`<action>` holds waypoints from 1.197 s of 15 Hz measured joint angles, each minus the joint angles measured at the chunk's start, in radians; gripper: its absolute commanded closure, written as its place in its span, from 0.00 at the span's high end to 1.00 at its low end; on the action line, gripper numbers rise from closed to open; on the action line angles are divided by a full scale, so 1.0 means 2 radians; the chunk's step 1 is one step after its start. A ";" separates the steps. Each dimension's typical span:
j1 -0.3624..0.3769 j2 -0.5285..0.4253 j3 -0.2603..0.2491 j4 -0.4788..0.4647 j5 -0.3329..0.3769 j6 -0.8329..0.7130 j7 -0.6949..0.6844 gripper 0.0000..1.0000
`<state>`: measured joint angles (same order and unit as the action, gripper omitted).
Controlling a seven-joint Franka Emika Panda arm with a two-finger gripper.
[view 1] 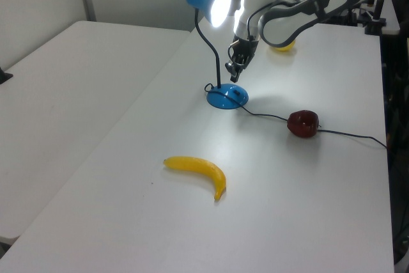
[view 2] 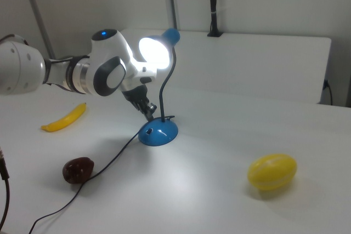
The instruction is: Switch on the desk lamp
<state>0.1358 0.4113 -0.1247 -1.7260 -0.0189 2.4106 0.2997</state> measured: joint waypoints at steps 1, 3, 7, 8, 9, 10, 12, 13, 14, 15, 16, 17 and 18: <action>0.000 -0.012 0.000 -0.005 0.000 -0.007 0.000 0.03; -0.001 -0.040 0.000 -0.016 0.000 -0.043 0.000 0.07; -0.003 -0.107 -0.001 -0.036 0.000 -0.132 -0.009 0.25; -0.005 -0.123 -0.001 -0.039 0.000 -0.152 -0.016 0.35; -0.009 -0.139 -0.001 -0.044 0.000 -0.170 -0.023 0.51; -0.013 -0.155 -0.001 -0.048 0.000 -0.186 -0.030 0.72; -0.020 -0.183 -0.001 -0.054 0.000 -0.223 -0.038 1.00; -0.022 -0.194 -0.001 -0.057 0.000 -0.240 -0.040 1.00; -0.023 -0.203 -0.001 -0.060 0.000 -0.253 -0.041 1.00; -0.023 -0.213 -0.001 -0.062 0.000 -0.264 -0.046 1.00; -0.025 -0.217 -0.001 -0.062 0.000 -0.267 -0.052 1.00; -0.026 -0.219 -0.001 -0.063 0.000 -0.272 -0.062 1.00; -0.028 -0.219 -0.002 -0.063 0.000 -0.279 -0.072 1.00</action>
<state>0.0797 -0.0274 -0.1277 -1.8511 -0.0197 1.8518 0.1563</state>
